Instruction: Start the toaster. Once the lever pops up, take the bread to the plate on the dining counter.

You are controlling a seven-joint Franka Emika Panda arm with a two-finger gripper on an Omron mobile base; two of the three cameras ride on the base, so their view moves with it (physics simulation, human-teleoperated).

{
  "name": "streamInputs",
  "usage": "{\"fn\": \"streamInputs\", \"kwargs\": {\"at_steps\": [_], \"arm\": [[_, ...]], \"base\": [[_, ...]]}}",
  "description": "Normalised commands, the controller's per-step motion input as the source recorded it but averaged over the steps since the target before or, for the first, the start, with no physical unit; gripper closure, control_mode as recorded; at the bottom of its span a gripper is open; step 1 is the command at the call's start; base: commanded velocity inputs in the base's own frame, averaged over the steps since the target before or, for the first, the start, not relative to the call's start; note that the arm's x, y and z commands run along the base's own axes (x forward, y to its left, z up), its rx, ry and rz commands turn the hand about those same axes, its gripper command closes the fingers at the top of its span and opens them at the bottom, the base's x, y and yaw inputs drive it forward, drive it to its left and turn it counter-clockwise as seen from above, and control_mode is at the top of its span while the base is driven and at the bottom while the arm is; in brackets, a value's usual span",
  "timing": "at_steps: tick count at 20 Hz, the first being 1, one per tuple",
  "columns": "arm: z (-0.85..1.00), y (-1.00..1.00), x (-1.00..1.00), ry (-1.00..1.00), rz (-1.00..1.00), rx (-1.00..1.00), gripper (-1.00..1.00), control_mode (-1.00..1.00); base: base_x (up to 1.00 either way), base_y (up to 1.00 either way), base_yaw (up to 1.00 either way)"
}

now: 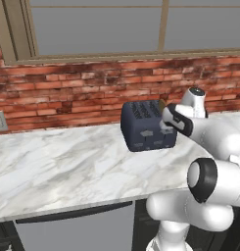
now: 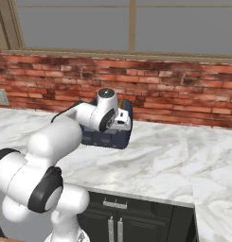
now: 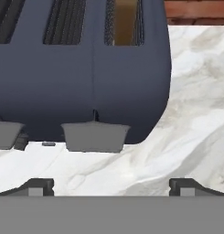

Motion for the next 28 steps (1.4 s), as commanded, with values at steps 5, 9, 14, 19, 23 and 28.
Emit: {"fn": "streamInputs", "kwargs": {"at_steps": [5, 9, 14, 19, 23, 28], "arm": [[-0.16, 0.0, 0.21, 0.0, 0.0, 0.0, -1.0, -1.0], [-0.03, 0.0, 0.23, 0.0, 0.0, 0.0, -1.0, -1.0], [0.0, 0.0, 0.24, 0.0, 0.0, 0.0, -1.0, -1.0], [-0.01, -0.02, 0.15, 0.0, 0.0, 0.0, -1.0, -1.0], [-0.12, -0.01, 0.0, 0.0, 0.0, 0.0, -1.0, -1.0], [-0.14, 0.0, 0.0, 0.0, 0.0, 0.0, -1.0, -1.0]], "base": [[0.0, 0.0, 0.0], [0.0, 0.0, 0.0], [0.0, 0.0, 0.0], [0.0, 0.0, 0.0], [0.0, 0.0, 0.0], [0.0, 0.0, 0.0]]}}
